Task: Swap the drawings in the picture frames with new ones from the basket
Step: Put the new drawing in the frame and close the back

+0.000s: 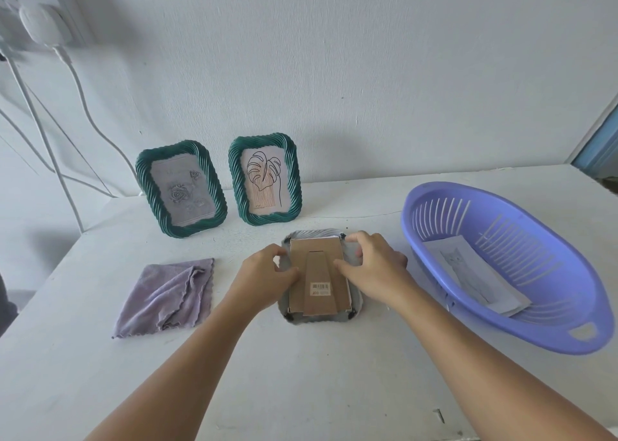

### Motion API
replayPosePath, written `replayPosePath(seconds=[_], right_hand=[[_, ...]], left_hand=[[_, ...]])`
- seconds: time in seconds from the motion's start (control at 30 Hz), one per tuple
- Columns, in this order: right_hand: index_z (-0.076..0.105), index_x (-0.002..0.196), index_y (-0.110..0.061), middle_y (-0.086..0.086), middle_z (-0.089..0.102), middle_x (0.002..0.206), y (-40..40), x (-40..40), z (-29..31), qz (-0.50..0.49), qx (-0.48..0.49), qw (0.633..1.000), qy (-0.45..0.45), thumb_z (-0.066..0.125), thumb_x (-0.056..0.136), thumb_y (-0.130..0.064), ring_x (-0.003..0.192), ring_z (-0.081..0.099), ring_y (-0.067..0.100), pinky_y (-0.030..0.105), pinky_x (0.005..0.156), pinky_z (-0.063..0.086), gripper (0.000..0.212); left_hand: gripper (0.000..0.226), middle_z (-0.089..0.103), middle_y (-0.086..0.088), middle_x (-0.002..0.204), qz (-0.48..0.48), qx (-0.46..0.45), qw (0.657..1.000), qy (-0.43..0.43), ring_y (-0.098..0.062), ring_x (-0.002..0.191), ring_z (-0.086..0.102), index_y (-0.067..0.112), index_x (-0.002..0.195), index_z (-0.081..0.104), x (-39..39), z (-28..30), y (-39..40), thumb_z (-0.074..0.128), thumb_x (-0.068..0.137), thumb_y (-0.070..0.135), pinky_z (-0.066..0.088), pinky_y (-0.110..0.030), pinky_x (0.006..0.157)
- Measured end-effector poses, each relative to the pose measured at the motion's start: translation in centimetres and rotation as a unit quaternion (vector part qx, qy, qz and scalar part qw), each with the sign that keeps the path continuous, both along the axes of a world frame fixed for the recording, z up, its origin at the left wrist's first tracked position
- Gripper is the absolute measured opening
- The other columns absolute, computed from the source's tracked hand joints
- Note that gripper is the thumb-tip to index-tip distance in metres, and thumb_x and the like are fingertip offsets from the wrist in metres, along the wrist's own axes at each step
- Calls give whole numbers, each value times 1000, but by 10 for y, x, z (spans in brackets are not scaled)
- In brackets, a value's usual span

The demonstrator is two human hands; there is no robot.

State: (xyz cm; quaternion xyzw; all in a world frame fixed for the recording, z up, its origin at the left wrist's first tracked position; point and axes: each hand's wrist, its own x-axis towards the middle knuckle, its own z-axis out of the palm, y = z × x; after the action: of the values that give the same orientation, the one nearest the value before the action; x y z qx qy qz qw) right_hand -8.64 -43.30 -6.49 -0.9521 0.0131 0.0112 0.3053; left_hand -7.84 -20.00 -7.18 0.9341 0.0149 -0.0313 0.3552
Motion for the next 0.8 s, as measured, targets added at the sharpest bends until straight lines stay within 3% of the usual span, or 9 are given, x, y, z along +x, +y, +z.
replayPosePath(seconds=[0.17,0.27,0.4,0.53,0.63,0.7,0.8], right_hand=[[50,144,-38,-2,49,120,2,6,4,-4,-38,999,-9,58,94,-56,115,54,20,43,104,32,54],[53,143,-40,-1,49,118,2,6,0,3,-51,999,3,57,94,-56,116,54,20,44,103,33,52],[46,150,-38,0,48,123,0,6,-1,-11,-43,999,23,56,93,-59,118,56,23,43,104,32,61],[43,151,-43,2,47,128,0,9,0,4,-65,997,33,54,95,-59,123,53,24,43,104,30,59],[42,151,-45,3,47,130,1,10,0,5,-63,997,47,53,95,-60,125,54,25,42,103,30,59],[42,150,-46,4,47,131,1,12,0,8,-71,996,51,52,95,-60,124,55,27,42,101,31,57],[43,149,-48,4,49,131,1,14,0,12,-78,995,53,51,95,-60,122,57,28,41,98,33,56]], left_hand=[[40,64,0,85,29,16,996,-78,-13,79,57,24,131,61,8,6,-8,58,95,42,39,-29,63],[44,62,0,91,11,23,998,-57,-14,82,55,25,135,62,11,5,-11,63,92,35,37,-27,65],[33,59,9,73,7,8,999,-31,-7,70,54,32,125,68,12,0,-10,62,93,37,35,-23,53],[52,58,6,81,-1,29,1000,-11,-17,82,56,28,146,54,14,0,-10,60,96,38,37,-27,59],[52,59,4,80,14,-20,1000,6,-20,82,57,28,147,53,15,-2,-10,63,96,35,43,-30,62],[52,67,-7,95,21,-41,999,18,-29,94,63,28,146,54,16,-3,-11,65,96,33,53,-40,77],[52,64,-7,113,42,-75,996,26,-34,109,62,28,145,56,17,-6,-11,69,94,31,52,-46,94]])
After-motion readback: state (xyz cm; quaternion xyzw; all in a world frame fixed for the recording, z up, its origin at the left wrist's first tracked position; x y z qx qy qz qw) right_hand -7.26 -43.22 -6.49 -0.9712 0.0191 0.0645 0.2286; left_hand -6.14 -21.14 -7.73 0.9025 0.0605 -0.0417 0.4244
